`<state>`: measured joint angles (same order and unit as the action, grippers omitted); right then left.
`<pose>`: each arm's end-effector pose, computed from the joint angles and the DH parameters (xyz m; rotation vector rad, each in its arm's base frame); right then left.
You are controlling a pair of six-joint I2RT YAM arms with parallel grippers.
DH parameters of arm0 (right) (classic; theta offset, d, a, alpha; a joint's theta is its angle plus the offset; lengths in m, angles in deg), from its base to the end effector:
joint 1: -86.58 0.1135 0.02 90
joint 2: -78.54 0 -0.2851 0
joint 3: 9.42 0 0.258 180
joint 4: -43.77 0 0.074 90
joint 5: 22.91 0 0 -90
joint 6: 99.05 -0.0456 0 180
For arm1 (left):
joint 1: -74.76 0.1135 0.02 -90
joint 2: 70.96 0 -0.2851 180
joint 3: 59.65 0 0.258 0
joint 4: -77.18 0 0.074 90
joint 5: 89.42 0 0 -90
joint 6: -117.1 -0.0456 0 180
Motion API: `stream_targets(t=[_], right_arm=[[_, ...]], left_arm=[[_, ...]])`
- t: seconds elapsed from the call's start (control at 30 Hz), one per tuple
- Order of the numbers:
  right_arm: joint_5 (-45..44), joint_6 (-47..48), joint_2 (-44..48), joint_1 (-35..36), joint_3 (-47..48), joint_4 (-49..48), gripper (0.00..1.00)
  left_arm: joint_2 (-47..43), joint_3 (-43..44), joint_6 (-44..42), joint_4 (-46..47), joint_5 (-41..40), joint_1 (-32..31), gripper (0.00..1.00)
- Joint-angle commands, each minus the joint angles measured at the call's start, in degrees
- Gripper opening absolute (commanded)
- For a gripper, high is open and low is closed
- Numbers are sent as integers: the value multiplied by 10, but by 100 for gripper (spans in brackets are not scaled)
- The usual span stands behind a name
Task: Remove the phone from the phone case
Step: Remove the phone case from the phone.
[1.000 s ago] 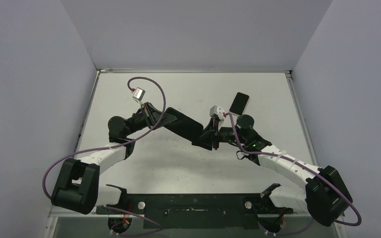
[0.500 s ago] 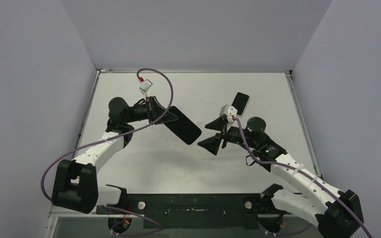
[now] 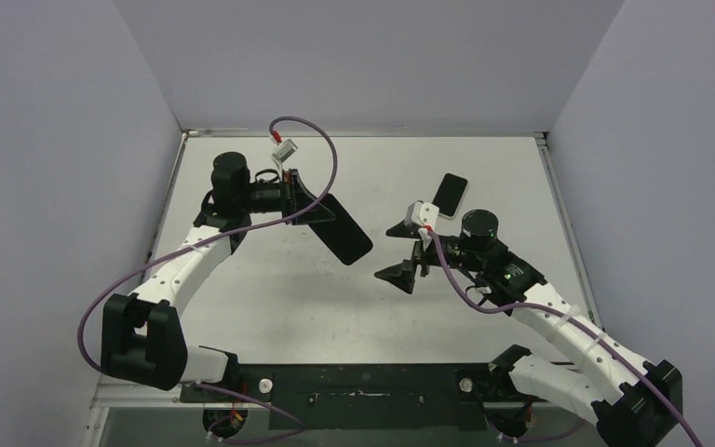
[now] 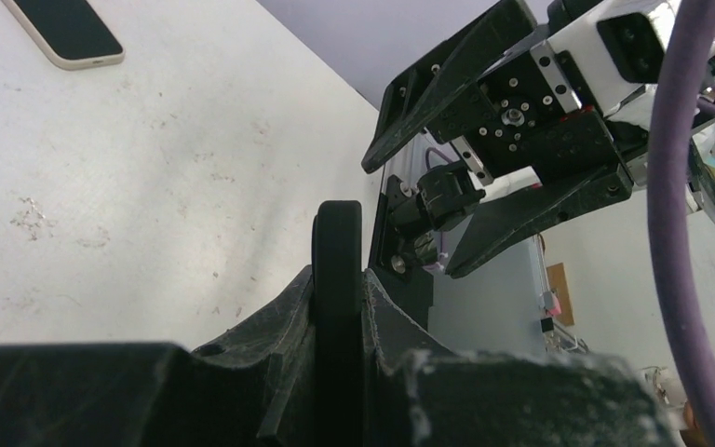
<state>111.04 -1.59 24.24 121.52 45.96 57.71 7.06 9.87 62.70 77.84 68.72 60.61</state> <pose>0.1587 0.1495 0.3261 -1.1641 1.4357 1.0229 0.2865 -0.1159 0.3418 0.6464 1.7959 -1.6117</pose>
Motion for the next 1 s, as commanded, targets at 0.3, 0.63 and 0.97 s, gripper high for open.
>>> stream_targets(t=[0.3, 0.63, 0.97], right_arm=[[75, 67, -103, 24, 101, 52, 91], [137, -117, -190, 21, 119, -72, 69], [190, -221, -224, 7, 117, -153, 5]], left_arm=[[-21, 33, -127, -97, 47, -39, 0], [-33, 33, -163, -128, 52, -61, 0], [-50, 33, -173, -139, 23, -65, 0]])
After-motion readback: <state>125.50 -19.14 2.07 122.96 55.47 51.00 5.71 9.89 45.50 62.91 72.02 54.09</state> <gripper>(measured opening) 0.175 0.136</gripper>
